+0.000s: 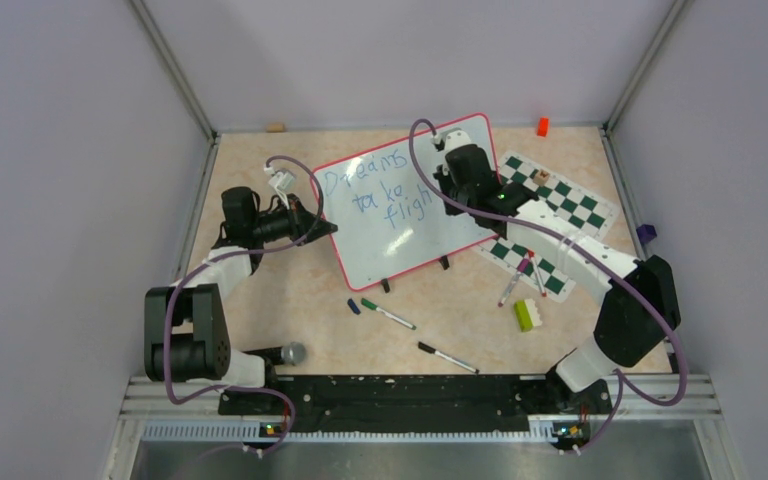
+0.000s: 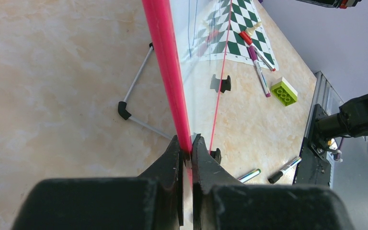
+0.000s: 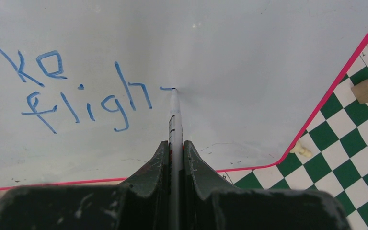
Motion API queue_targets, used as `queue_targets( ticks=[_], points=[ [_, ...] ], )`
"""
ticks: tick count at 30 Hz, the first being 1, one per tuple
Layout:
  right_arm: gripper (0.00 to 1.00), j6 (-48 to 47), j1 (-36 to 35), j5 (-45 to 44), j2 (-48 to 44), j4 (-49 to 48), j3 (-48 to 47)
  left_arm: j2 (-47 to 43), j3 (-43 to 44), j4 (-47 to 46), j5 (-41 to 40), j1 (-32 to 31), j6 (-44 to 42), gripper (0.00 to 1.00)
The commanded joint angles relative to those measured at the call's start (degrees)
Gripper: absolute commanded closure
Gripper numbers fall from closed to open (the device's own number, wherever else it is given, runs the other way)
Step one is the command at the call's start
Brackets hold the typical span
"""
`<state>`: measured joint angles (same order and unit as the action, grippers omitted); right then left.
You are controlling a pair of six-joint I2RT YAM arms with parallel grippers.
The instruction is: Write a sentence on the whiteboard
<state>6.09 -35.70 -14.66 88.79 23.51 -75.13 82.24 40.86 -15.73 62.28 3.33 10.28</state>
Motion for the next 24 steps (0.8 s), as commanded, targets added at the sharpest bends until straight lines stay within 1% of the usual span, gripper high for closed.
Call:
queue_targets(
  ticks=[1, 7, 15, 24],
  points=[
    [1.00, 0.2, 1.0, -3.5, 1.0, -1.0, -2.9, 0.4, -0.3, 1.2, -2.4, -1.1, -9.1, 1.00],
    [1.00, 0.2, 1.1, -2.3, 0.1, -1.0, -3.0, 0.4, -0.3, 1.2, -2.4, -1.1, -9.1, 1.00],
    [1.00, 0.2, 1.1, -1.2, -3.7, -1.0, -3.6, 0.5, -0.3, 1.2, -2.4, -1.0, -9.1, 1.00],
    [1.00, -0.1, 1.1, -0.2, -1.8, -1.0, -6.3, 0.3, -0.4, 1.1, -2.3, -1.1, -9.1, 1.00]
  ],
)
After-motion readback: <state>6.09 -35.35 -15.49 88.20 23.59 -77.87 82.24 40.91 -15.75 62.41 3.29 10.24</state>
